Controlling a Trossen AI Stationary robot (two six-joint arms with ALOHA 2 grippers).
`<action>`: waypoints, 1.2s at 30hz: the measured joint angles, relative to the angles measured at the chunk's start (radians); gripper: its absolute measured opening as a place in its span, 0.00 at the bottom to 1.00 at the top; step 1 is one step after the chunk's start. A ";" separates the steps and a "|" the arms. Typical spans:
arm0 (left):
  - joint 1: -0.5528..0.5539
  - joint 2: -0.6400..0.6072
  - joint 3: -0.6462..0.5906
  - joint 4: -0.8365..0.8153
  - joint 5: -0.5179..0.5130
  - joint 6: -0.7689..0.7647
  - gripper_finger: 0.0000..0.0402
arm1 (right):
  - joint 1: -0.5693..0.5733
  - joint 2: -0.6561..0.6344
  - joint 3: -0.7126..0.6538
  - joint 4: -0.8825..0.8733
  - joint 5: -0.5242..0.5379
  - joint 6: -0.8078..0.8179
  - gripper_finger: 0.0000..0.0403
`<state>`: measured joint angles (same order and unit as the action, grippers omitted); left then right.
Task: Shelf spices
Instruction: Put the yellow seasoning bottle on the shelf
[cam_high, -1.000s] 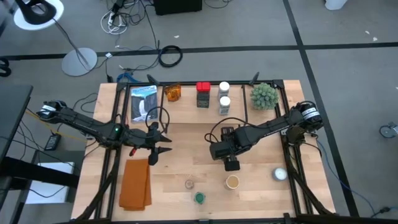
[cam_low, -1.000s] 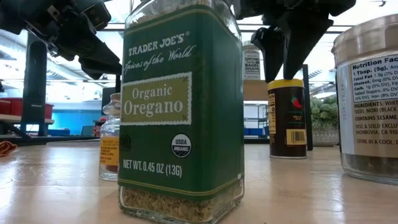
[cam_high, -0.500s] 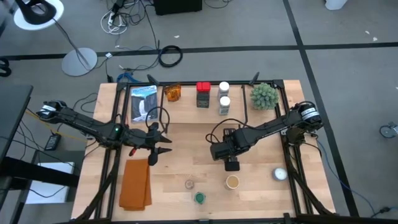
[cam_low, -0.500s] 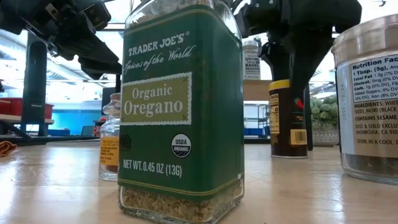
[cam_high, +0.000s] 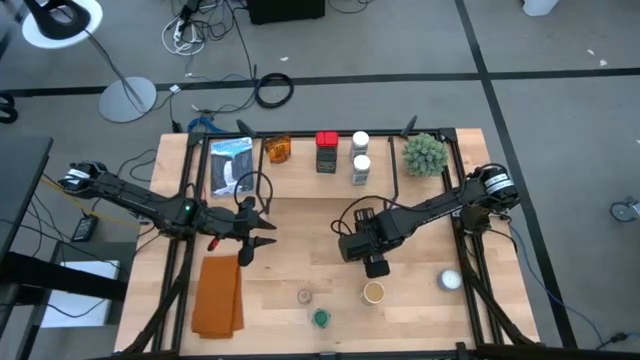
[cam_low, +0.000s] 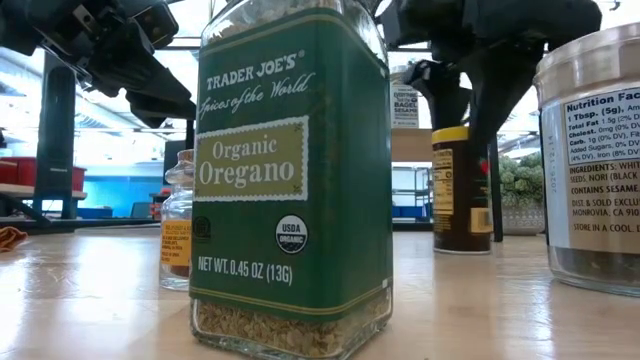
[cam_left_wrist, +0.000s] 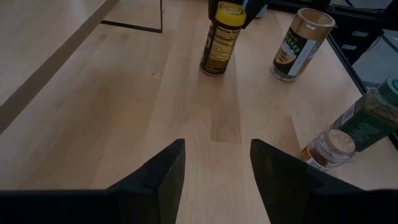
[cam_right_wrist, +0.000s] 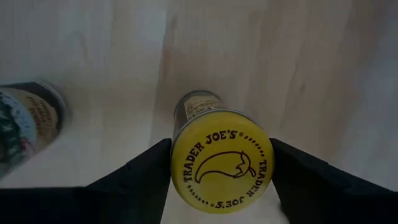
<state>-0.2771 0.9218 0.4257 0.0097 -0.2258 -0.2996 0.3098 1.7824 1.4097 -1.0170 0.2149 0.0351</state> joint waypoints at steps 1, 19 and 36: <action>0.000 0.000 0.000 0.000 0.000 0.000 0.46 | 0.000 0.000 0.000 0.023 0.002 -0.024 0.62; 0.000 0.000 0.000 0.000 -0.001 0.001 0.46 | 0.018 -0.060 0.066 -0.020 -0.006 0.133 0.61; 0.000 0.000 0.000 0.000 -0.002 0.002 0.46 | -0.019 -0.097 0.398 -0.551 0.056 0.433 0.61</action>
<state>-0.2771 0.9218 0.4259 0.0099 -0.2276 -0.2980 0.2906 1.6854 1.8073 -1.5684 0.2711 0.4678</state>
